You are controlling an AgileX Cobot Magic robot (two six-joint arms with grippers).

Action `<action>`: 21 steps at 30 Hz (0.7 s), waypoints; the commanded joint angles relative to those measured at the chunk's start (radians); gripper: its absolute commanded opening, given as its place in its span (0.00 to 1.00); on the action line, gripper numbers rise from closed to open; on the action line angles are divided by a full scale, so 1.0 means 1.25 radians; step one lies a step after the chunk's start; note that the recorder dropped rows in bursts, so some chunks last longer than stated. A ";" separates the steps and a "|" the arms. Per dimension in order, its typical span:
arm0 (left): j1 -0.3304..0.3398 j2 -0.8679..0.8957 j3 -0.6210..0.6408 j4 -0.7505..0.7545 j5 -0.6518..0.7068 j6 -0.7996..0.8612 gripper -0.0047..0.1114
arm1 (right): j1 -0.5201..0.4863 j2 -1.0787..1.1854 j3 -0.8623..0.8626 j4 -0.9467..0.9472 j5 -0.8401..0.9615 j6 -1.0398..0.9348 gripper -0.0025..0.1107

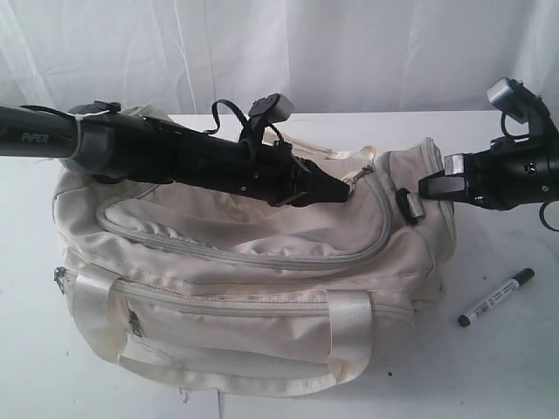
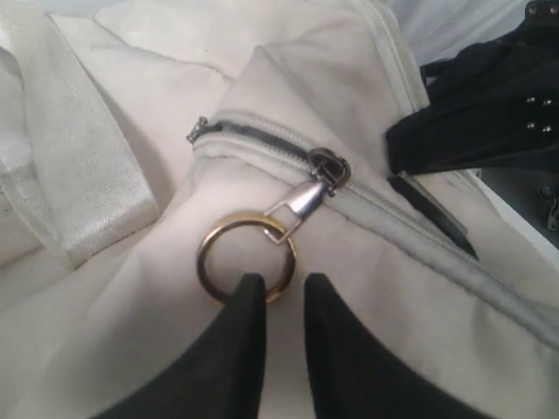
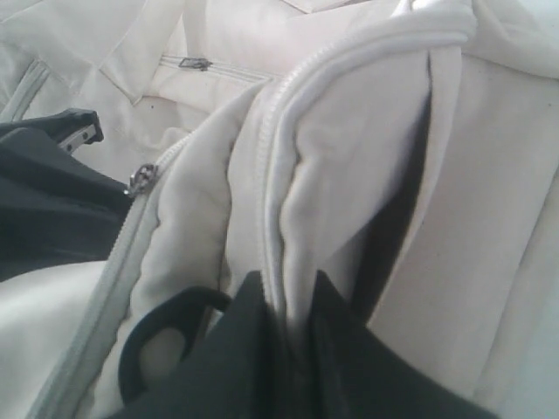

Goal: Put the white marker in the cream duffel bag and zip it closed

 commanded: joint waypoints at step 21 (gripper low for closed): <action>-0.001 -0.009 -0.002 -0.082 -0.091 0.138 0.48 | 0.000 0.000 -0.001 0.004 0.023 -0.011 0.12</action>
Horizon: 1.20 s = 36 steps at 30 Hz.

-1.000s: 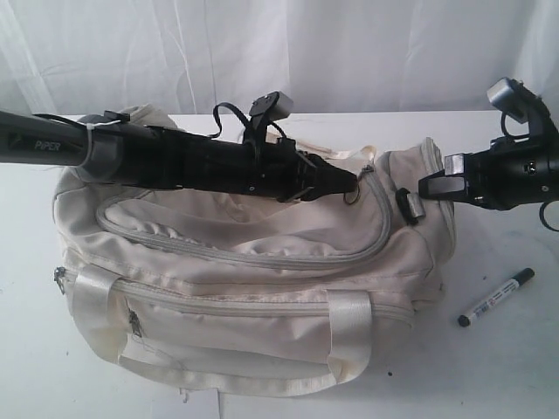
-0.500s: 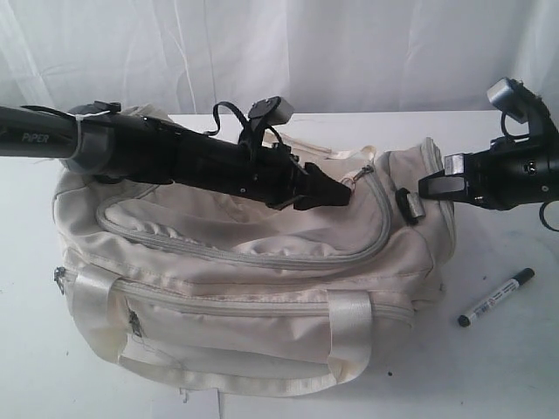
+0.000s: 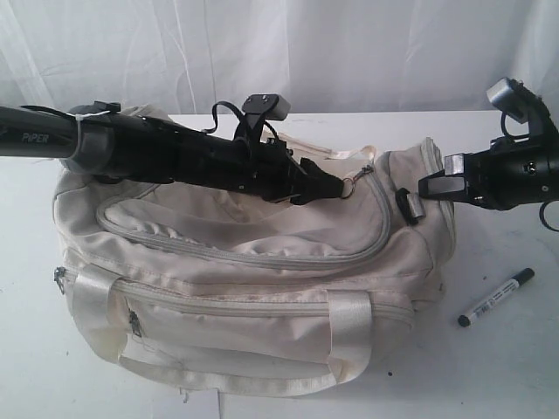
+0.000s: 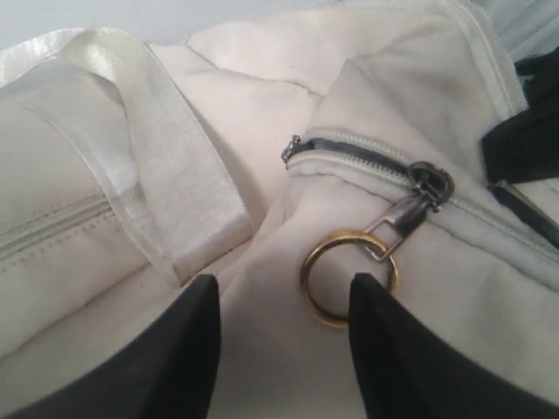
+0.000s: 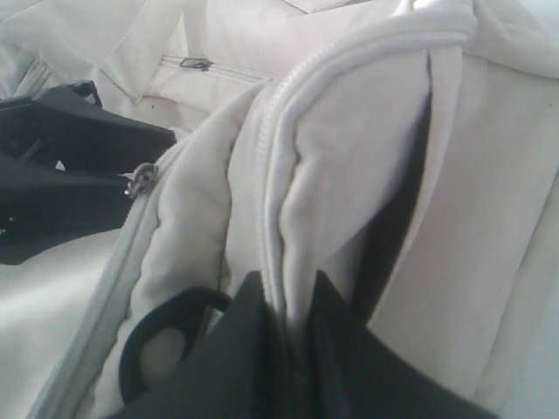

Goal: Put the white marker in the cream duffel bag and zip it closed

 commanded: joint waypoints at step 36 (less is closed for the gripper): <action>-0.051 0.031 -0.072 0.000 -0.021 0.078 0.46 | 0.000 0.000 -0.001 0.028 0.045 -0.017 0.12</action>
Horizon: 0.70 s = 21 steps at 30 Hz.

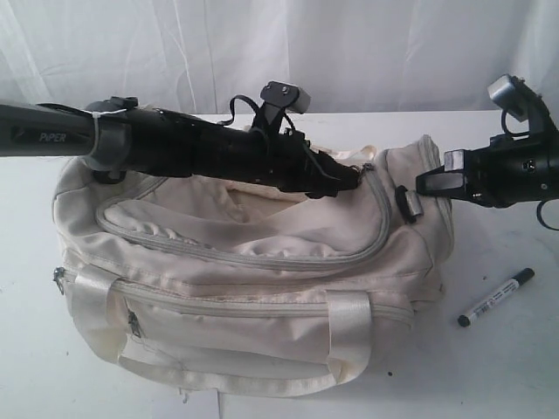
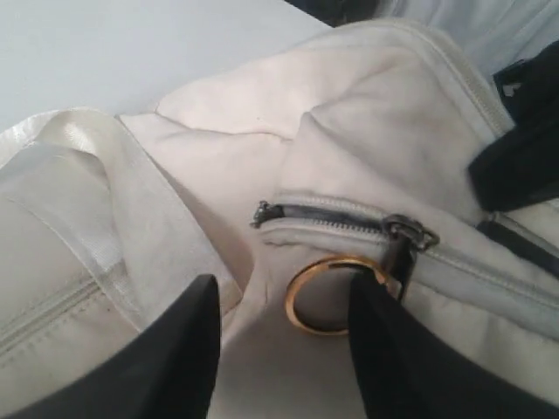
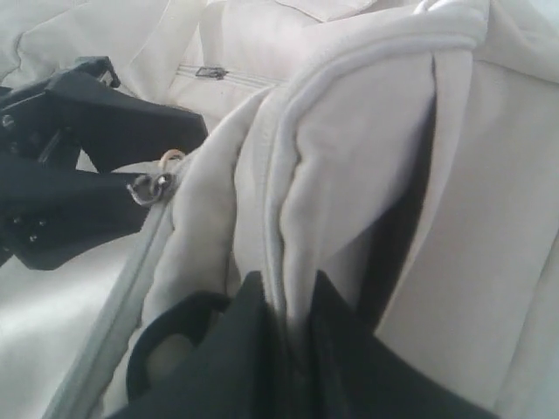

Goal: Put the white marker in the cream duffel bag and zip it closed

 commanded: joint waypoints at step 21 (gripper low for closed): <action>-0.018 -0.077 -0.010 0.229 0.060 -0.177 0.04 | 0.000 0.000 -0.001 0.015 0.031 -0.012 0.12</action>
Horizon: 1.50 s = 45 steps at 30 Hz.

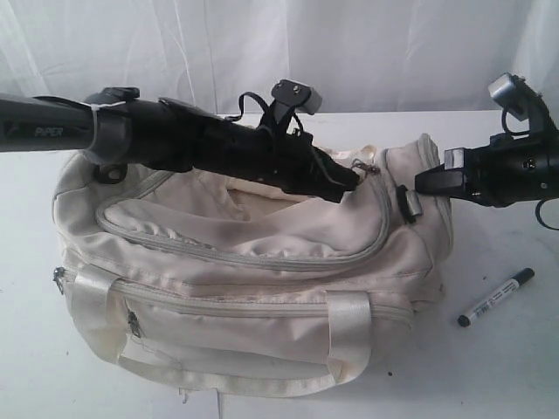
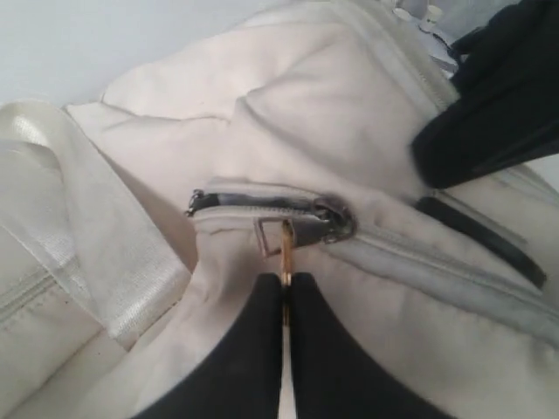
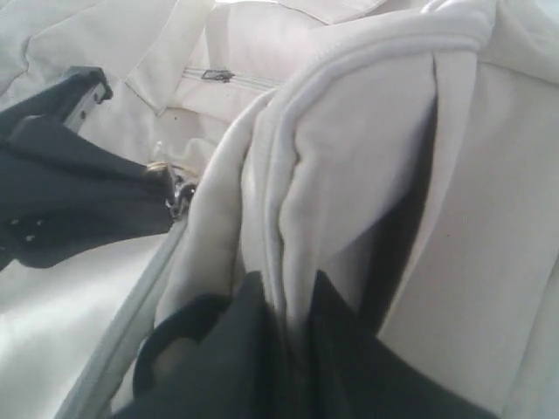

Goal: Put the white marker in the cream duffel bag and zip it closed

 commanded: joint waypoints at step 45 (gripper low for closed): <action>-0.124 -0.269 0.038 0.625 0.407 -0.497 0.04 | 0.000 0.000 -0.001 0.091 -0.102 0.011 0.12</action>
